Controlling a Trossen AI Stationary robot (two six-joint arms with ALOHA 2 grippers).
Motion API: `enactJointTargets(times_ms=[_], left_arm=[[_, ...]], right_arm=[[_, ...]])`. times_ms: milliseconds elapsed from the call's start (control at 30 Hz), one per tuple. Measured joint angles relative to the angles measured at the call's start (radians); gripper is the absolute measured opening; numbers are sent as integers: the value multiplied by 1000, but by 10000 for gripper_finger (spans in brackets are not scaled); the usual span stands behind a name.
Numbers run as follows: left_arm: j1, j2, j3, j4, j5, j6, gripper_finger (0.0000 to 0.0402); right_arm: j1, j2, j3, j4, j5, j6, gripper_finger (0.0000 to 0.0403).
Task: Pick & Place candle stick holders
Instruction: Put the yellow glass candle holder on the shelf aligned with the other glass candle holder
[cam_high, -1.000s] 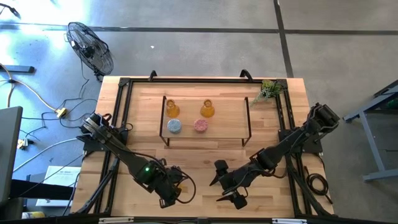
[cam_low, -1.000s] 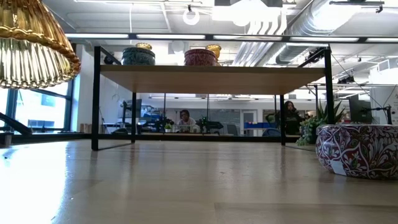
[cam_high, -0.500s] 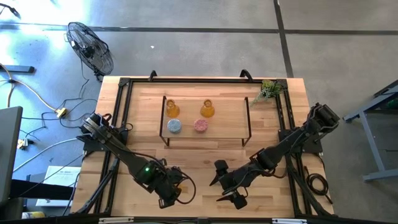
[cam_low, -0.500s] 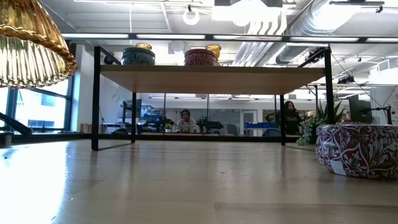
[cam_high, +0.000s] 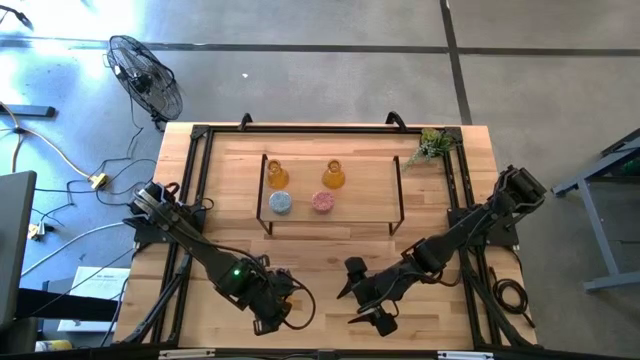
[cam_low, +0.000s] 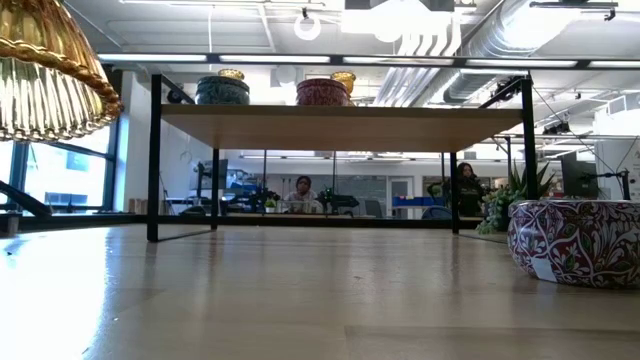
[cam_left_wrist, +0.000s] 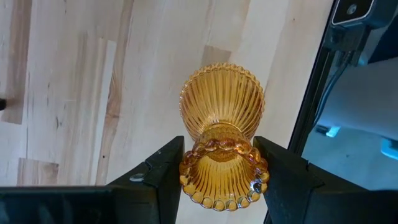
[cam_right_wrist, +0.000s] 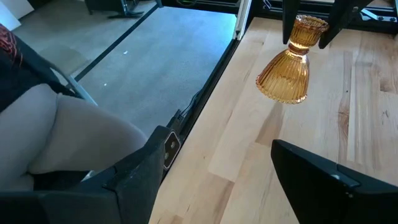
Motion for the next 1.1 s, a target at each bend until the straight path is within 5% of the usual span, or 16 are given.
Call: enactJointTargets(times_ms=[1100], left_arm=[[117, 5, 1, -3, 75, 218, 171]], right_arm=[[0, 0, 0, 0, 0, -1, 291]])
